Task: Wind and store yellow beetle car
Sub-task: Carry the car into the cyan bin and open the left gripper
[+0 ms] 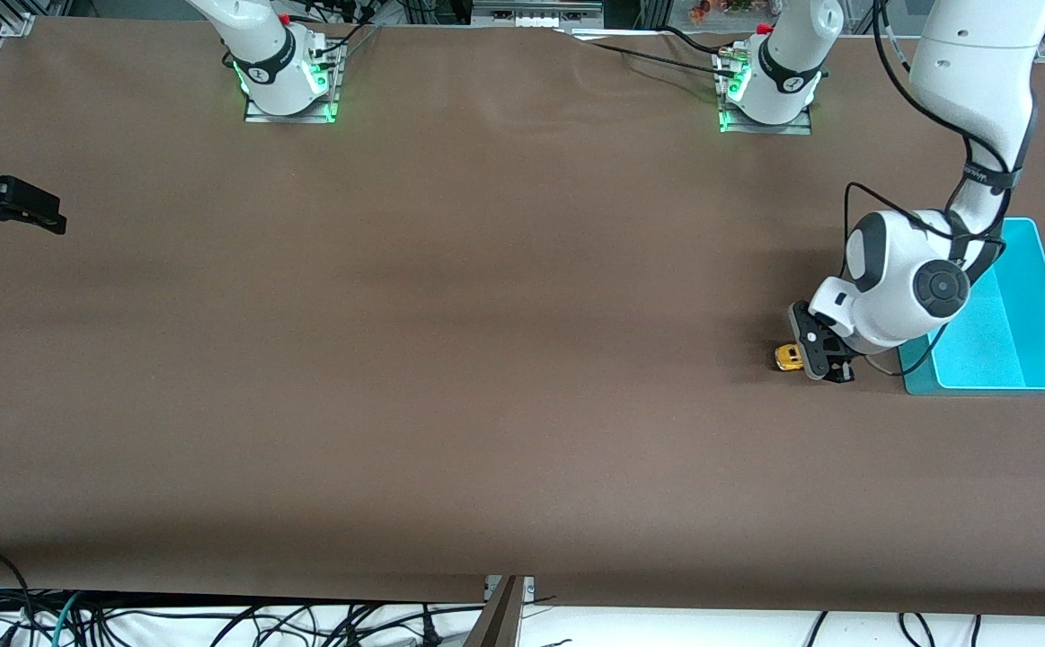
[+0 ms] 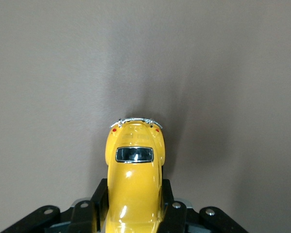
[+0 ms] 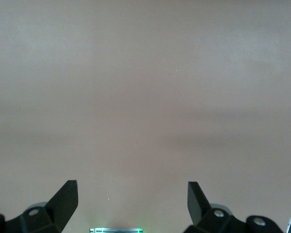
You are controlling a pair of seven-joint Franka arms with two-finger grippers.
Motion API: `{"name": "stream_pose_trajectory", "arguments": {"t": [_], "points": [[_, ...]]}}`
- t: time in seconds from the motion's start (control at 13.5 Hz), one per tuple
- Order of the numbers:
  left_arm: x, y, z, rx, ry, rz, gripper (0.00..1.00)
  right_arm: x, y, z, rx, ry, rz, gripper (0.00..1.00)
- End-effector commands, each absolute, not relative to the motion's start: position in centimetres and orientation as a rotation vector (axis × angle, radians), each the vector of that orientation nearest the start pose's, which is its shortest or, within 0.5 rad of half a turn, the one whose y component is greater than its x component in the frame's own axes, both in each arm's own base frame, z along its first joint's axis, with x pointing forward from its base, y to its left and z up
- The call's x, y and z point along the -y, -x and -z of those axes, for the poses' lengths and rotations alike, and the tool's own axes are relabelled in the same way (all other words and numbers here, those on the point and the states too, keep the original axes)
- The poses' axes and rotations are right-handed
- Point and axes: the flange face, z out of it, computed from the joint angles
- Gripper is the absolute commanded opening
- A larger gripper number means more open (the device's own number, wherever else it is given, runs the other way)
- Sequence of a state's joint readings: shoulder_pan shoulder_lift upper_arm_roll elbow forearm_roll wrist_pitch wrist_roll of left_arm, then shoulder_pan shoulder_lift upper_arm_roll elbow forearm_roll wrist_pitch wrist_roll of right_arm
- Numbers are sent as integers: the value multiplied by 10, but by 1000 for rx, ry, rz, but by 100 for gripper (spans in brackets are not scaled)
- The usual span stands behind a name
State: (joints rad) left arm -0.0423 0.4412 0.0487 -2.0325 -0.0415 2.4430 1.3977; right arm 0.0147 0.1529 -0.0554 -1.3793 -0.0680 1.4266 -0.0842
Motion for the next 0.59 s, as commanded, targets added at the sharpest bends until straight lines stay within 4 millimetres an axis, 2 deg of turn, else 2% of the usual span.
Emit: {"name": "stream_pose_trajectory", "arguments": {"t": [0.0, 0.3, 0.37, 0.52], "points": [[-20, -593, -281, -2002, 2479, -20, 0, 27, -582, -616, 45, 3200, -182, 100], [-77, -596, -367, -2066, 2504, -79, 0, 27, -582, -616, 45, 3200, -182, 100], [-95, -595, -380, -2117, 2471, -118, 0, 26, -583, -616, 47, 3200, -182, 100], [-138, -586, -389, -2197, 2392, -105, 0, 27, -583, -615, 45, 3200, -185, 100]]}}
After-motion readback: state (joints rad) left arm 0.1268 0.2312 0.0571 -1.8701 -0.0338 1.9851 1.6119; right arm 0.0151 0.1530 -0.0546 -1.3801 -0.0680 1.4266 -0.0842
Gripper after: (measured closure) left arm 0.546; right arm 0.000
